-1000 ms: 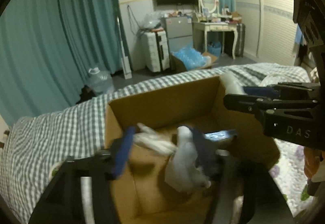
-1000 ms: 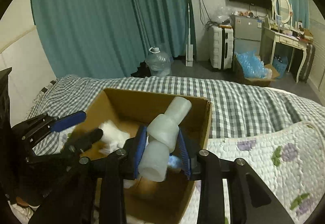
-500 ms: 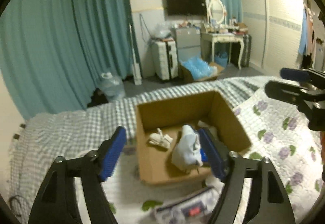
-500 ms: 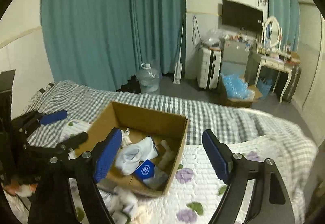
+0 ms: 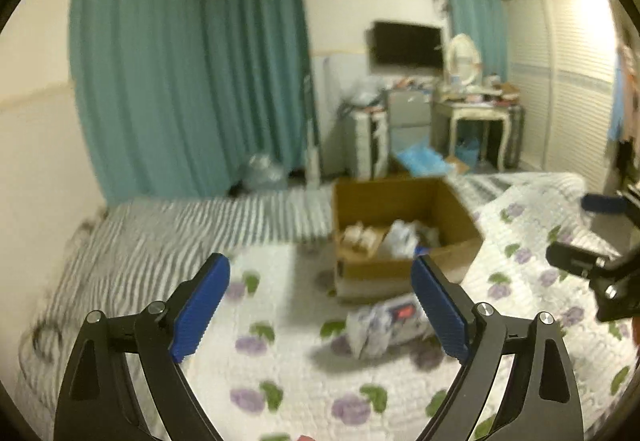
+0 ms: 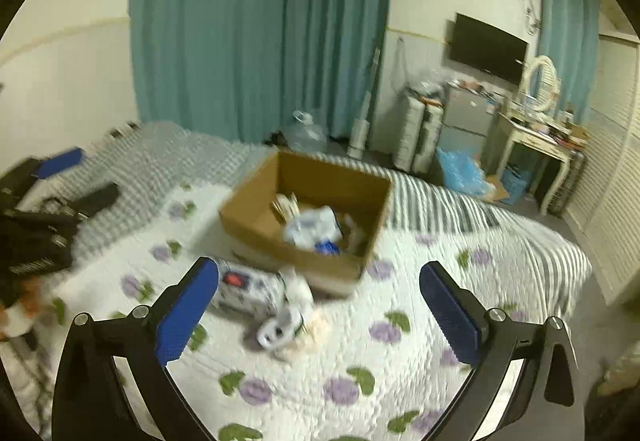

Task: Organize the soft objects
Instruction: 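Grasp the white fuzzy ring with the right tool while the left tool grasps the lace scrunchie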

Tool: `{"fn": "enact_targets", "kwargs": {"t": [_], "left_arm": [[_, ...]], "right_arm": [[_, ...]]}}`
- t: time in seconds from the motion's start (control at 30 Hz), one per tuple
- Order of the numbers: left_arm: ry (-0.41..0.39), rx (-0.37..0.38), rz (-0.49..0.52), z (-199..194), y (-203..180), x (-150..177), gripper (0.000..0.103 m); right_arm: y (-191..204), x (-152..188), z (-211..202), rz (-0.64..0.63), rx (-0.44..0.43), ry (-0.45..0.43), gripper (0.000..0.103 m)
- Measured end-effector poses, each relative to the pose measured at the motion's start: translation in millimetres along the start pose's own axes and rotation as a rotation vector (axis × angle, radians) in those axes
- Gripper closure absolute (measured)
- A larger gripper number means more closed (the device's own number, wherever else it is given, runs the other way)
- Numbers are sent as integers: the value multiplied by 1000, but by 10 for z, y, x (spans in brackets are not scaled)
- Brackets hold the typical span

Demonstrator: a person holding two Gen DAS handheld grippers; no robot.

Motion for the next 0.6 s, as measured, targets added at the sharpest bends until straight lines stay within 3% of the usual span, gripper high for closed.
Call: {"fn": "enact_targets", "kwargs": {"t": [0.1,0.33,0.47,0.6], "left_arm": [[64,-6,-37,324,-59,241,10],[201,-15,30,1032,-222,789,10],[297,11,12,1319,-193,901,10],[310,1,12,1388,-208,871,10]], "right_arm": [[112,233,263,-3,71,12,2],[318,531,1180,-50,30,138,2],[329,682,1676,-41,1,247,2],[334,678,1872,-49,-8,273,4]]}}
Point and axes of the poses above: each gripper's, at about its wrist camera, not at the fingertips, and z roughly the way its jaws point, y to its left, x to its underside, the point moved 3 cm from there along z, roughly the way its jaws point, and after that the axes turned 13 degrees about y, right-handed, at the moved point
